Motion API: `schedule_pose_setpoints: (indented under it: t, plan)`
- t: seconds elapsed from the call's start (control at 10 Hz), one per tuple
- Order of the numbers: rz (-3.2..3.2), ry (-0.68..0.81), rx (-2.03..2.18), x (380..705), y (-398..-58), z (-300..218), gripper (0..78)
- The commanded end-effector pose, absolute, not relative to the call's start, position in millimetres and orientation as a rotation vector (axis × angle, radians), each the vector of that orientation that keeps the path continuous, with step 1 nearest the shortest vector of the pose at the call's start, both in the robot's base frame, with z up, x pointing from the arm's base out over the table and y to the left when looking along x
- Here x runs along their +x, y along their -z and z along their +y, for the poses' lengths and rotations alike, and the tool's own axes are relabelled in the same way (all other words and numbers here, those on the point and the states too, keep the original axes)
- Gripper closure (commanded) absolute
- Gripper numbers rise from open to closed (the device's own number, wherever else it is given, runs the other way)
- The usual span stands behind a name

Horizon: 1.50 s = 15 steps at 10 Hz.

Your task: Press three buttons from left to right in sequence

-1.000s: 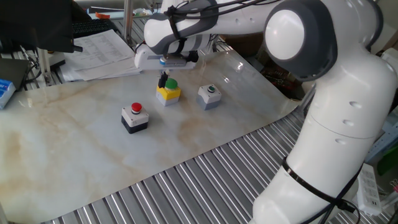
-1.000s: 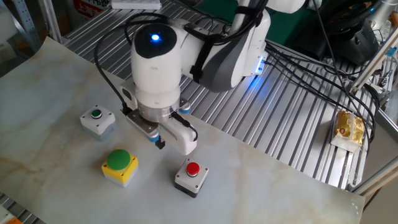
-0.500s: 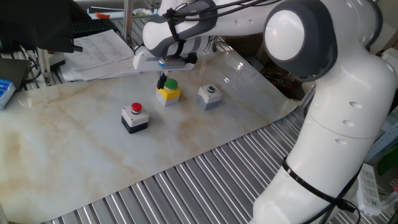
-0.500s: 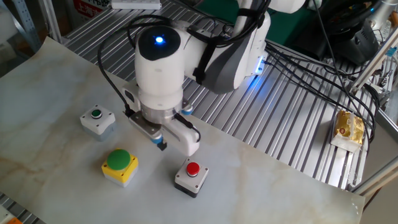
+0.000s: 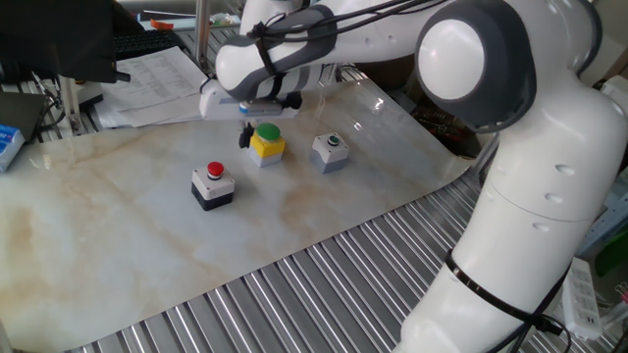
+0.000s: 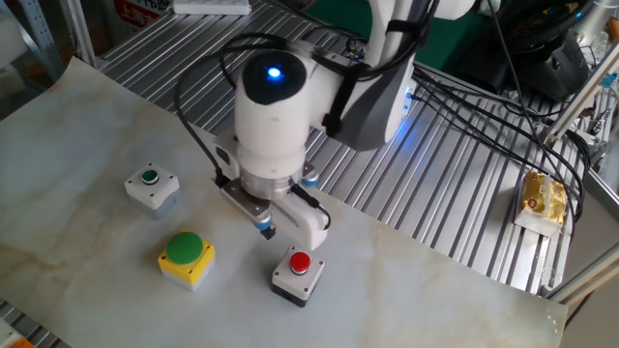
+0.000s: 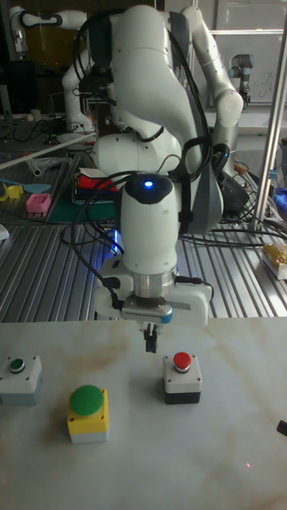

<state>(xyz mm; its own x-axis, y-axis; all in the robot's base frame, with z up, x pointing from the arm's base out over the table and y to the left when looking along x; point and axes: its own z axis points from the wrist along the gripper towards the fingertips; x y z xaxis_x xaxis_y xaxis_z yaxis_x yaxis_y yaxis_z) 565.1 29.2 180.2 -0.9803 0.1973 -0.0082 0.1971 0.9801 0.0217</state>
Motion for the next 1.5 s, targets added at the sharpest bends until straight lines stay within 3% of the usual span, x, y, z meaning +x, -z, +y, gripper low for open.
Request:
schedule_pose_setpoints:
  t: [0.1, 1.5]
  plan:
    - [3.100, -0.043, 0.340, 559, -175, 38, 76.4]
    - [3.078, -0.065, 0.427, 560, -168, 79, 76.4]
